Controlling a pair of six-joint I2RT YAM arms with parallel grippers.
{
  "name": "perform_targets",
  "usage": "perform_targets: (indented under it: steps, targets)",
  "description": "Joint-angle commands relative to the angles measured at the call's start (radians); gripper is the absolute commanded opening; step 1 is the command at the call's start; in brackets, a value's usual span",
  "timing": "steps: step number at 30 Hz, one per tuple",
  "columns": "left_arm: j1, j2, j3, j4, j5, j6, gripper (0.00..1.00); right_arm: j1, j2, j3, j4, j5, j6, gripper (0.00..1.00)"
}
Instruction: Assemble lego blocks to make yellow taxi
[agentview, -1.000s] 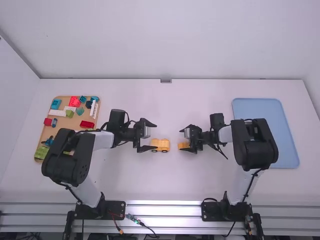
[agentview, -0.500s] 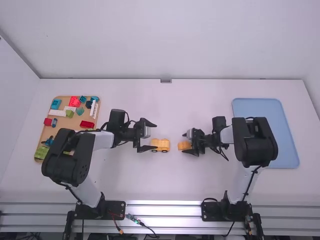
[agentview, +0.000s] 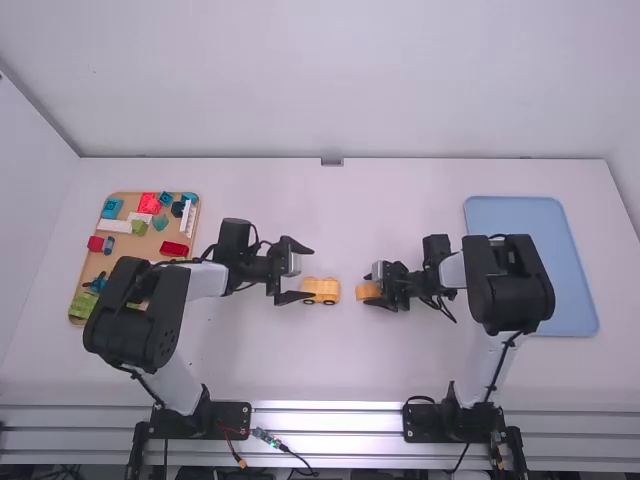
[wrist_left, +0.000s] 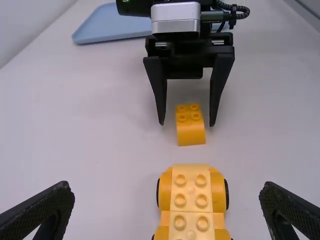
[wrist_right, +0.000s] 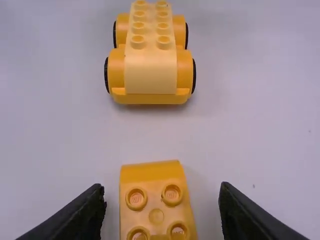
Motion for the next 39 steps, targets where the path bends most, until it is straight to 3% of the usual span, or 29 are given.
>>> perform_targets:
  steps: [1, 6, 20, 39]
  targets:
    - [-0.007, 0.008, -0.008, -0.003, 0.035, -0.003, 0.99, 0.003, 0.013, -0.007, -0.005, -0.010, -0.005, 0.54]
    - [-0.007, 0.008, -0.010, -0.010, 0.033, -0.003, 0.99, 0.003, 0.013, -0.007, -0.005, -0.010, -0.005, 0.40]
    - [-0.011, 0.066, -0.019, -0.017, 0.002, 0.056, 0.99, 0.003, 0.013, -0.007, -0.002, -0.020, -0.004, 0.22]
    - [-0.042, 0.274, 0.059, 0.036, 0.036, 0.061, 0.99, 0.003, 0.013, 0.024, -0.073, -0.028, -0.034, 0.14]
